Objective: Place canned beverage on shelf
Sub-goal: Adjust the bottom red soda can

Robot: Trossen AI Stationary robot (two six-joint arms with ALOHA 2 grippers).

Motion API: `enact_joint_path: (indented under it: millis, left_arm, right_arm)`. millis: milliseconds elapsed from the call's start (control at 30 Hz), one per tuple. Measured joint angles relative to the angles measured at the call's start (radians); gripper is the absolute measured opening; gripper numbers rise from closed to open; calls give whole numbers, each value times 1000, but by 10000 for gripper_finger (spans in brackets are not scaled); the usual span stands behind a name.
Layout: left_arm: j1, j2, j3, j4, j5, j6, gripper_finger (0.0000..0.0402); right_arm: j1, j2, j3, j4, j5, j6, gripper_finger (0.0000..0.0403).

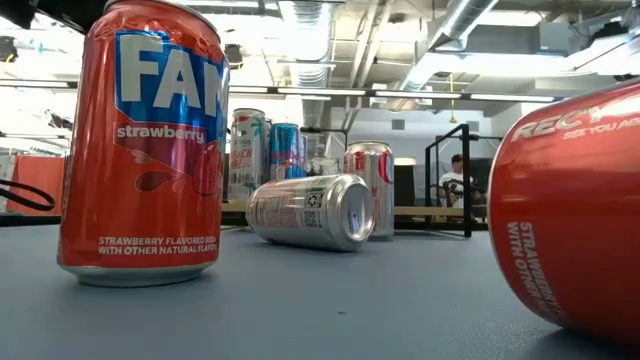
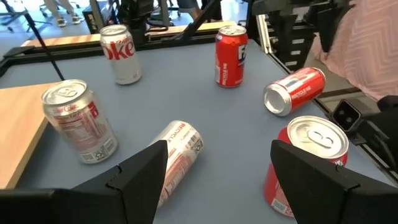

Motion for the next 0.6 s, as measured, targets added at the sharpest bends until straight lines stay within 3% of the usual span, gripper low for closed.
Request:
enact_joint_path:
  millis: [167,333,600]
  left_arm:
    - [-7,0,0,-6,-71,-13,275]
    - [-8,0,0,-8,-74,-36,275]
    - [-7,8,0,-24,-70,-57,275]
  right_arm:
    - [23,27,-10,-45,53,-21,344]
    - [24,41,-10,-132,66,-7,344]
    - [2,41,-3,-75,-68,96,344]
